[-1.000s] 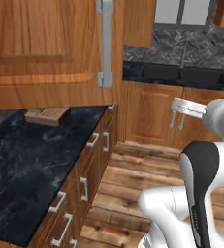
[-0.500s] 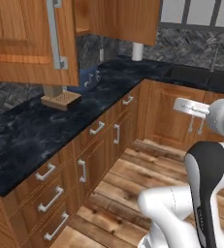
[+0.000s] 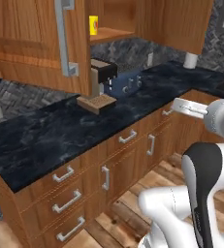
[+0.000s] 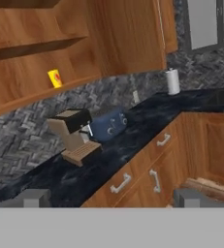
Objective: Open the cabinet directly in front. Then move the liquor and the cup to the dining counter with the candle on it.
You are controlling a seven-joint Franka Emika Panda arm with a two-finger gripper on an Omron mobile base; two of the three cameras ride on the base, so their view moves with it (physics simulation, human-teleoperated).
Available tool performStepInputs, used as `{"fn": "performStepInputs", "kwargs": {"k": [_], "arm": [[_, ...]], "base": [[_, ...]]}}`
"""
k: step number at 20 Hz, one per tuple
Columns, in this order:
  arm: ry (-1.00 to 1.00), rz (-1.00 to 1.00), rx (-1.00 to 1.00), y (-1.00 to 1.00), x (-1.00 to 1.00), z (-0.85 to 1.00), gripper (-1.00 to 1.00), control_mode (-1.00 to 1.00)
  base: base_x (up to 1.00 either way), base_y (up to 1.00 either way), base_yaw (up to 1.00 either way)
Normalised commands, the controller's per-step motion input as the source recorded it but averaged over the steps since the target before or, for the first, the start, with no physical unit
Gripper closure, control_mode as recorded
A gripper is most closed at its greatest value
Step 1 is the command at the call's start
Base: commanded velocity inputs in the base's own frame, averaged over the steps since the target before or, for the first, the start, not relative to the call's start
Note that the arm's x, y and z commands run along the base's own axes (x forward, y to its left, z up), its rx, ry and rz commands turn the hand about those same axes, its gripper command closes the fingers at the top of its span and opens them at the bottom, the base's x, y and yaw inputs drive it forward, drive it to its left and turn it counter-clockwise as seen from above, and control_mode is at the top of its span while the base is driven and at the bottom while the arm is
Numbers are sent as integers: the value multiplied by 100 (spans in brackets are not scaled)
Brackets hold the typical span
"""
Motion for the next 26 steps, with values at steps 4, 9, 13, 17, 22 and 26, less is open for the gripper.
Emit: {"fn": "performStepInputs", "kwargs": {"k": [4, 9, 13, 17, 22, 26], "arm": [[0, 0, 0, 0, 0, 0, -100, 100], [0, 0, 0, 0, 0, 0, -100, 100], [0, 0, 0, 0, 0, 0, -100, 100], [0, 0, 0, 0, 0, 0, -100, 100], [0, 0, 0, 0, 0, 0, -100, 100], [0, 0, 0, 0, 0, 0, -100, 100]], "base": [[56, -56, 33], [79, -41, 15], [59, -40, 42], [51, -37, 52], [31, -32, 56], [33, -39, 37]]}}
